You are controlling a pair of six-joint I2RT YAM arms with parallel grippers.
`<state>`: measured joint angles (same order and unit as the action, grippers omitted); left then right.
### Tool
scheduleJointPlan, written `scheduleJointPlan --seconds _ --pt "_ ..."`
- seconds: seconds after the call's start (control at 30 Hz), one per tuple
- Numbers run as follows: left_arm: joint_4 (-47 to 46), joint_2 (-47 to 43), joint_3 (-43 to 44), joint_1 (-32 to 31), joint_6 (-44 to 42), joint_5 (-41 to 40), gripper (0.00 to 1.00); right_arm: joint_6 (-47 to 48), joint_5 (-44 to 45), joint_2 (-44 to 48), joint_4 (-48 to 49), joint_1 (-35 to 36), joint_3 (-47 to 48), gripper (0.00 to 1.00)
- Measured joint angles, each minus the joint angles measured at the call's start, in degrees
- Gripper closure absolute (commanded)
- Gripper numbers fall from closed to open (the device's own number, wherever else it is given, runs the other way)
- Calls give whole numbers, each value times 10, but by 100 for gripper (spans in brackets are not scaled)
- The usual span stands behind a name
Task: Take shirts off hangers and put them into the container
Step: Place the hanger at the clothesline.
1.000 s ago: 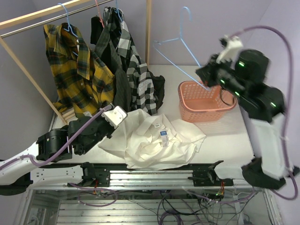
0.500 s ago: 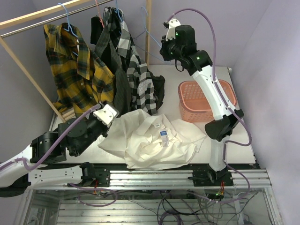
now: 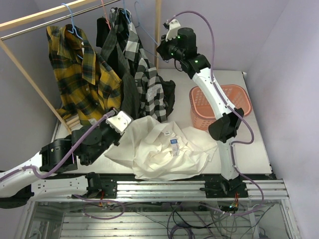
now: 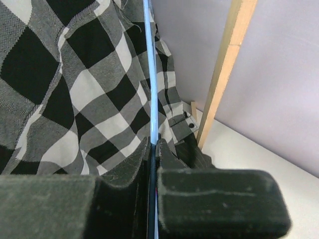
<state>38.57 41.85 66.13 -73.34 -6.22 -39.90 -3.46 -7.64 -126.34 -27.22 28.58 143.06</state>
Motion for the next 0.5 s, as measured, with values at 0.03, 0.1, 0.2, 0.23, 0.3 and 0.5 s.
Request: scheduleJointPlan --seconds 0.03,0.1,0.2,0.23,0.3,0.5 --pt "-2 1 0 0 1 0 73 1 -3 -5 6 0 0 100" --pt "-7 2 -1 0 4 -2 73 4 -7 -17 30 0 0 100" --pt "-16 2 -4 0 10 -6 74 10 -8 -40 59 0 15 100" --pt "-17 3 -6 0 13 -7 74 12 -9 -50 69 0 23 100" --pt "-23 5 -11 0 18 -10 74 16 -10 -62 92 0 28 100" --pt "-34 17 -29 0 30 -15 75 26 -20 -78 155 0 27 100"
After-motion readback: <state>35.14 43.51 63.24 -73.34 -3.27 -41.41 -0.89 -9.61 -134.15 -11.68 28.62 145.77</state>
